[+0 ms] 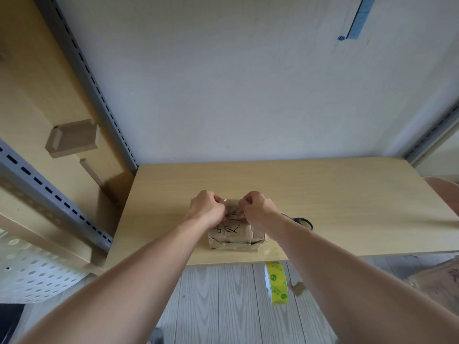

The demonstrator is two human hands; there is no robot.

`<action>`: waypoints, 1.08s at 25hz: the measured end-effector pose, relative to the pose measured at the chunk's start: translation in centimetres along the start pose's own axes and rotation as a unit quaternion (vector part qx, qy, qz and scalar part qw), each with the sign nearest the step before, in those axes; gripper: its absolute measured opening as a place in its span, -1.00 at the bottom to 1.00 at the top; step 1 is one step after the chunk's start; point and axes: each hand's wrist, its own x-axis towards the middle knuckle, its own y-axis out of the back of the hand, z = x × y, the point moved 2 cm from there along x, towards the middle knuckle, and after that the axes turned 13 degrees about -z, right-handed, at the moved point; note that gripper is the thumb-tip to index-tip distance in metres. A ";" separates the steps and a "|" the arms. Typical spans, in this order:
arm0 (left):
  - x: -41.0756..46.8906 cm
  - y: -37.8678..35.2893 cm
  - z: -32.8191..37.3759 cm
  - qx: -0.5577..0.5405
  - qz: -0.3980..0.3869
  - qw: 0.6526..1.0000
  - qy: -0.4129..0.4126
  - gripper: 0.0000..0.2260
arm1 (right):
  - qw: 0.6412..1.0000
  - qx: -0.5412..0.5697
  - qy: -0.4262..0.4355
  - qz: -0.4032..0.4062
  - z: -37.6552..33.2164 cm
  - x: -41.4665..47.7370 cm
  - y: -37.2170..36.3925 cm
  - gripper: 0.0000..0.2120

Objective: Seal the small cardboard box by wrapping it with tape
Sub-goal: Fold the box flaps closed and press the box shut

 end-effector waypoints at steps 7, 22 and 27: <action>-0.6 0.0 -0.1 0.001 0.021 1.000 0.007 -0.84 | 0.998 0.061 -0.002 0.028 0.6 0.3 0.2 -0.84; -0.7 0.1 -0.2 0.024 0.033 0.999 0.029 -0.83 | 0.998 0.012 -0.028 0.056 0.2 0.2 0.5 -0.86; -0.7 -0.3 -0.1 0.068 0.039 0.996 0.034 -0.84 | 0.996 -0.017 -0.058 0.064 0.5 0.3 1.0 -0.87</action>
